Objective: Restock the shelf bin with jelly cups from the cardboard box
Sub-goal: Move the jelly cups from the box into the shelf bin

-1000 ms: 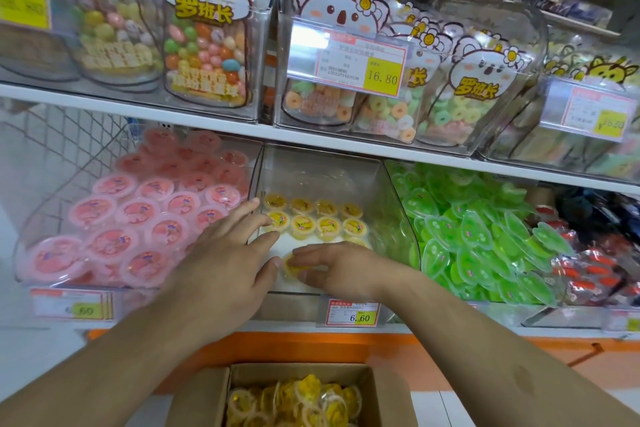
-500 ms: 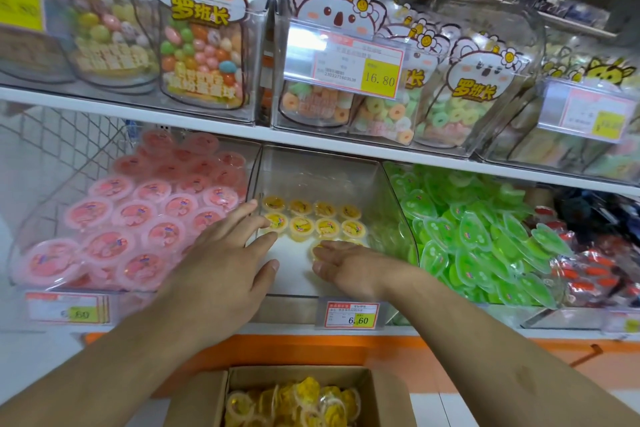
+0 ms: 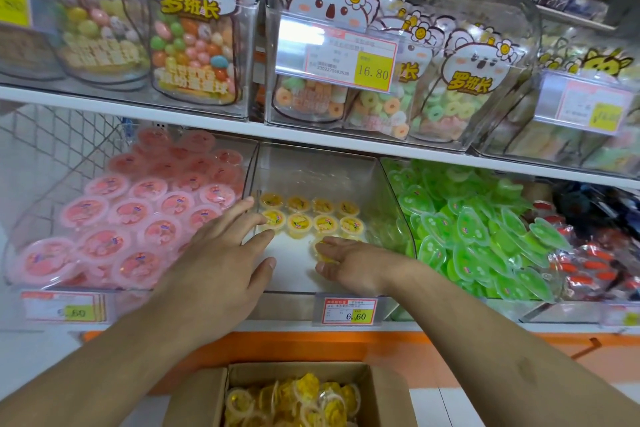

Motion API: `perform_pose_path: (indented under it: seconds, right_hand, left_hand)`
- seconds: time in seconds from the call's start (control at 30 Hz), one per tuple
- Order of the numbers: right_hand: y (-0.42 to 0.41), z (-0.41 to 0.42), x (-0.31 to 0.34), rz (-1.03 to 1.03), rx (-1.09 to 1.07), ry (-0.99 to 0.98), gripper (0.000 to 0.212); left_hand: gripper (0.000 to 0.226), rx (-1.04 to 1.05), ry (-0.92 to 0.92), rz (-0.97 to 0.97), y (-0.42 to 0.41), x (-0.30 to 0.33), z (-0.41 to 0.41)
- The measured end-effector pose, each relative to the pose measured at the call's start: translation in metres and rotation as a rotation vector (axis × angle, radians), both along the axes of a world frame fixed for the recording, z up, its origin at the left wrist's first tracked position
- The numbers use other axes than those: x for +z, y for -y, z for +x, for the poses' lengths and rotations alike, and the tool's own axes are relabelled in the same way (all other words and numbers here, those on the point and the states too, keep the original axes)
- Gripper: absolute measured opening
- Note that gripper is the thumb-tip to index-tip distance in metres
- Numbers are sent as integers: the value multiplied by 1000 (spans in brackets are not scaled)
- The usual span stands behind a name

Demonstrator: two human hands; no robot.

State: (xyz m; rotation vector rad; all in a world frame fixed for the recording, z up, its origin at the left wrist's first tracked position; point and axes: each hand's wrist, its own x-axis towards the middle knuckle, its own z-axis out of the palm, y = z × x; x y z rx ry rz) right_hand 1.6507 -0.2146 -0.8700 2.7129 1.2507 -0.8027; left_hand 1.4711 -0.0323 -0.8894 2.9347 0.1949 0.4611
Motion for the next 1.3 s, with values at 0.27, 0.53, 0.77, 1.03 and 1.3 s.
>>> perform_pose_path:
  seconds: [0.27,0.53,0.77,1.03,1.3]
  right_hand:
    - [4,-3,-2,81,-70,-64,65]
    - [34,-42,22,365,-79,-58,59]
    - [100,-110,-5,803,63,13,36]
    - [130,-132,-107,530,-51,101,38]
    - [113,-115,-177,118,-271,-336,80]
  left_hand:
    - [66,20,21,0,3,2,-3]
    - [63,-22,61,-86,36,18,-30]
    - [40,-213,-78,-251,101,-23,-61]
    - [51,-54,-487,-349,121,-119,-80]
    - [57,28,-709,-540,118,-202,-59]
